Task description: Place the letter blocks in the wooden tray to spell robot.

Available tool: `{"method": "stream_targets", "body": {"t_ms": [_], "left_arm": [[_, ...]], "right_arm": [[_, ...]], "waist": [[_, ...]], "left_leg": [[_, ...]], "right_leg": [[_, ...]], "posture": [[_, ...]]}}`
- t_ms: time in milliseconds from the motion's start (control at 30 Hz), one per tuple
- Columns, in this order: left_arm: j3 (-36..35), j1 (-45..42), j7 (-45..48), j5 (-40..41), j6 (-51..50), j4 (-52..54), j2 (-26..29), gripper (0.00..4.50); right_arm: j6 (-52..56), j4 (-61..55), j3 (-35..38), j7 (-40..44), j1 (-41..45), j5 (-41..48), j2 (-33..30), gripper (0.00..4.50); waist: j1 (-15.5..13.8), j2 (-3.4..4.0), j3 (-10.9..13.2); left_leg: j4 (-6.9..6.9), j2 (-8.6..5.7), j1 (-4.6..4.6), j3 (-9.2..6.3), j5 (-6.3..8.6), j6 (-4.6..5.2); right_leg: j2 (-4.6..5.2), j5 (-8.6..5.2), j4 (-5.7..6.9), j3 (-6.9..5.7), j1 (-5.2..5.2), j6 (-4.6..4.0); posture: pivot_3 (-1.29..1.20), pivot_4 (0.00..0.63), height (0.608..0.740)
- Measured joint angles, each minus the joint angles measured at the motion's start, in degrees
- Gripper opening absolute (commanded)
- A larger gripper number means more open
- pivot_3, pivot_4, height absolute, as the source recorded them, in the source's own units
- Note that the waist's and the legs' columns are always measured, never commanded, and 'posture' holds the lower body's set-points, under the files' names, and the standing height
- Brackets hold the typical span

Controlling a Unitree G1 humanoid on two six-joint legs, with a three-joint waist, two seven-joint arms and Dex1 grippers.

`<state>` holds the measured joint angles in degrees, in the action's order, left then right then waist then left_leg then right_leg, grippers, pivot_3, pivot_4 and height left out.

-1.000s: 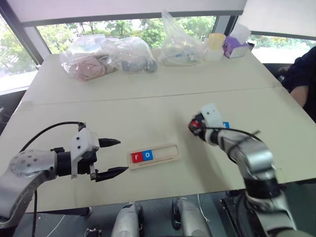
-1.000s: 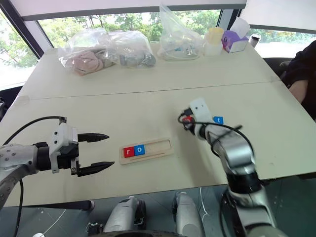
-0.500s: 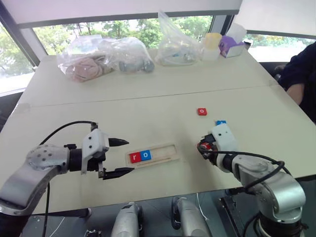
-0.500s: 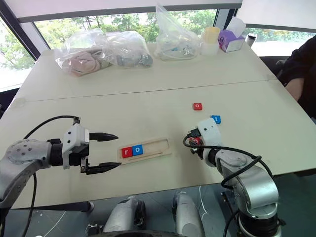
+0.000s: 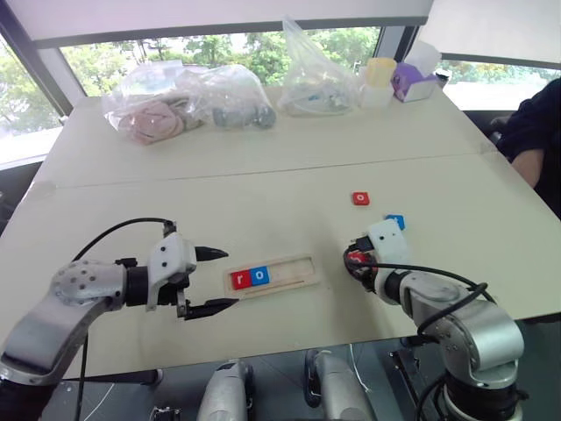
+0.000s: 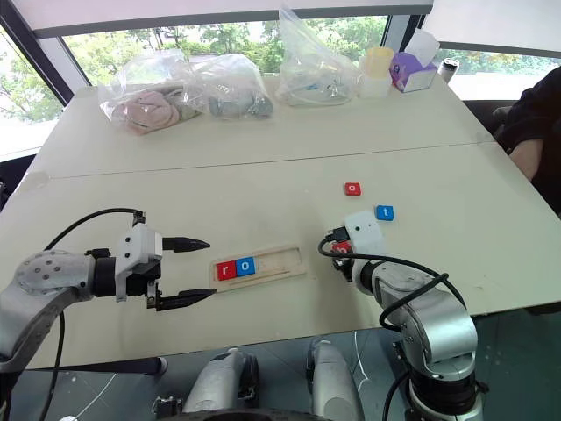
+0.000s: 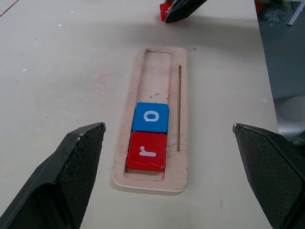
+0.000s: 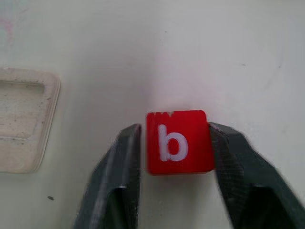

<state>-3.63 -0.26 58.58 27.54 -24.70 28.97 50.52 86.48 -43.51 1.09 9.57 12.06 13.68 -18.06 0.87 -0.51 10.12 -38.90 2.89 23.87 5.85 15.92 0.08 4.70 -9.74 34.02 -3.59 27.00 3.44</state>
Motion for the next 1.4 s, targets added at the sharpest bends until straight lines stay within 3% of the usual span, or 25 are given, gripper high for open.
{"method": "stream_targets", "body": {"t_ms": [33,67,167,233,300,400,467,700,900,1267,1333,1400], "left_arm": [[0.0,0.0,-0.1,-0.1,0.0,0.1,0.0,4.5],[0.0,0.0,-0.1,-0.1,0.0,0.1,0.0,4.5],[0.0,0.0,-0.1,-0.4,0.0,0.1,0.0,4.5],[0.2,-0.5,0.1,-0.9,0.3,-0.3,0.1,4.5],[0.4,-1.8,0.5,-1.3,0.6,-1.7,0.1,4.5],[0.9,-3.1,0.9,-2.0,1.5,-2.5,-0.1,4.5],[1.0,-3.8,1.2,-2.3,1.9,-3.5,-0.1,4.5],[1.1,-5.3,2.9,-4.6,5.1,-7.6,0.5,4.5],[1.0,-4.0,3.4,-4.5,4.6,-6.0,1.5,4.5],[0.7,-0.8,3.6,-4.4,3.8,-3.0,3.0,4.5],[0.7,-0.2,3.5,-4.4,3.8,-2.9,3.0,4.5],[0.6,0.1,3.6,-4.4,3.9,-3.0,3.0,4.5]], "right_arm": [[-0.1,0.0,-0.3,0.6,0.0,0.2,-0.9,4.22],[-0.2,0.0,-0.4,1.8,0.1,0.9,-2.3,4.45],[-1.8,-0.4,-0.2,9.1,1.1,5.1,-9.8,4.45],[-7.8,-0.2,0.3,19.5,3.0,9.5,-19.5,4.45],[-21.0,2.5,1.4,32.0,4.2,10.7,-30.2,4.45],[-40.9,9.2,-1.0,45.9,3.3,7.2,-41.1,4.45],[-51.1,14.2,-4.3,52.5,2.8,3.8,-44.5,4.45],[-74.3,36.0,-14.3,63.6,11.8,-4.3,-40.3,4.45],[-77.6,46.9,-17.1,69.5,18.3,-5.7,-35.8,4.45],[-81.2,56.8,-18.9,72.4,21.2,-9.2,-32.0,4.45],[-82.2,57.9,-19.0,72.3,21.3,-10.5,-31.6,3.94],[-84.0,58.9,-19.0,72.3,21.4,-11.3,-31.0,3.13]], "waist": [[0.0,0.0,0.0],[0.0,0.0,0.0],[0.0,0.01,0.0],[-0.1,0.07,0.1],[-0.2,0.0,0.1],[-0.2,-0.12,0.2],[-0.2,-0.23,0.3],[-0.1,-0.4,0.5],[-0.3,-0.41,0.5],[-0.2,-0.38,0.5],[-0.2,-0.38,0.5],[-0.2,-0.39,0.5]], "left_leg": [[-0.01,0.0,0.02,0.0,0.0,0.0],[-0.01,-0.02,0.03,0.0,0.0,0.01],[-0.06,-0.03,0.07,0.0,-0.01,0.01],[-0.11,-0.05,0.08,-0.03,-0.01,0.02],[-0.12,-0.07,0.06,-0.1,0.0,0.02],[-0.09,-0.07,0.03,-0.11,0.0,0.01],[-0.09,-0.07,0.02,-0.06,0.0,0.02],[-0.19,-0.06,-0.06,0.09,-0.02,0.04],[-0.19,-0.06,-0.01,0.13,-0.02,0.04],[-0.23,-0.07,-0.18,0.15,-0.03,0.04],[-0.23,-0.07,-0.18,0.15,-0.03,0.04],[-0.23,-0.07,-0.24,0.15,-0.03,0.04]], "right_leg": [[0.0,0.0,0.0,0.0,0.01,0.0],[0.01,0.0,0.0,0.0,0.01,0.0],[0.02,0.0,0.0,0.02,0.03,0.0],[0.01,-0.01,-0.02,0.01,0.01,0.02],[-0.04,-0.02,-0.02,-0.03,-0.03,0.04],[-0.08,-0.04,-0.05,-0.05,-0.09,0.05],[-0.08,-0.04,-0.06,-0.06,-0.11,0.06],[-0.07,0.0,0.06,0.01,-0.1,0.02],[-0.07,0.12,0.06,0.0,-0.12,-0.18],[-0.06,0.07,0.14,-0.01,-0.24,-0.09],[-0.06,0.1,0.15,-0.01,-0.24,-0.14],[-0.07,0.13,0.15,-0.01,-0.31,-0.18]], "posture": [[0.0,0.15,0.74],[0.0,0.15,0.74],[0.0,0.15,0.74],[0.0,0.15,0.74],[0.0,0.15,0.74],[0.0,0.15,0.74],[0.0,0.15,0.74],[0.0,0.15,0.74],[0.0,0.15,0.74],[0.0,0.15,0.74],[0.0,0.15,0.74],[0.0,0.15,0.74]]}}
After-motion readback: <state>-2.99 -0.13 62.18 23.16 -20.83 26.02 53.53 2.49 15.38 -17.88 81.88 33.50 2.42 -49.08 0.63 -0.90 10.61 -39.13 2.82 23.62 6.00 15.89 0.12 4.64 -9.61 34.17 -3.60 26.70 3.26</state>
